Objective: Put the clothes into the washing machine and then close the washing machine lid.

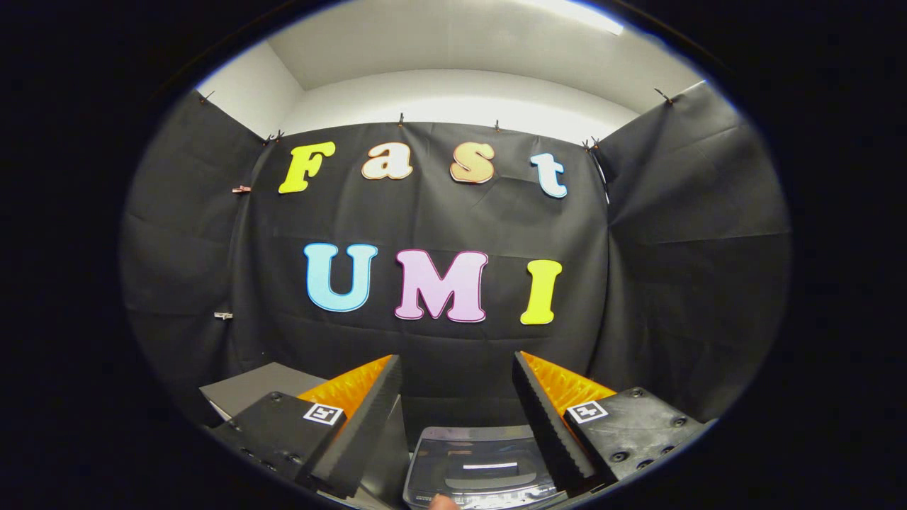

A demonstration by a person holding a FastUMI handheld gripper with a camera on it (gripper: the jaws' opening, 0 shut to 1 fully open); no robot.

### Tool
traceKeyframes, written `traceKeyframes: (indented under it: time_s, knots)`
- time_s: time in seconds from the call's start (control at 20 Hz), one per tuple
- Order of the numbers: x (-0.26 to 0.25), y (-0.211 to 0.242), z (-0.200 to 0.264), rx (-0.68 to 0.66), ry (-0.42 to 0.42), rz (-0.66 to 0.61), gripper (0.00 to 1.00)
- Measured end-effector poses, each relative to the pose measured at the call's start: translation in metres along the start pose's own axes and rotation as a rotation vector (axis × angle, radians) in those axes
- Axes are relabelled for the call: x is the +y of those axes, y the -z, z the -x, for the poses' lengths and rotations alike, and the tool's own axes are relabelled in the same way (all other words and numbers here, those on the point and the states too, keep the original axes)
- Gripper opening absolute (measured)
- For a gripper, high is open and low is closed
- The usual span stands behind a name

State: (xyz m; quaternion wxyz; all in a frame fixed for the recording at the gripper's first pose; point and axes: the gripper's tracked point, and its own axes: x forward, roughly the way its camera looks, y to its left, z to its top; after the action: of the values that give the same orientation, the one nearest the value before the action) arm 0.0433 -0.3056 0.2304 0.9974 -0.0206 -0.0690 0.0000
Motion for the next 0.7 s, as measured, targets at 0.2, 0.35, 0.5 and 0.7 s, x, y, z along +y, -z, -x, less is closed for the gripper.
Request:
traceKeyframes:
  time_s: [0.2,0.35,0.5,0.7]
  knots:
    - [0.002,0.006,-0.005,0.011,-0.004,0.006,0.99]
    - [0.002,0.007,-0.009,0.011,-0.008,0.002,0.99]
    - [0.005,0.007,-0.012,0.008,-0.015,-0.006,0.99]
    - [0.003,0.008,-0.015,0.010,-0.016,-0.004,0.99]
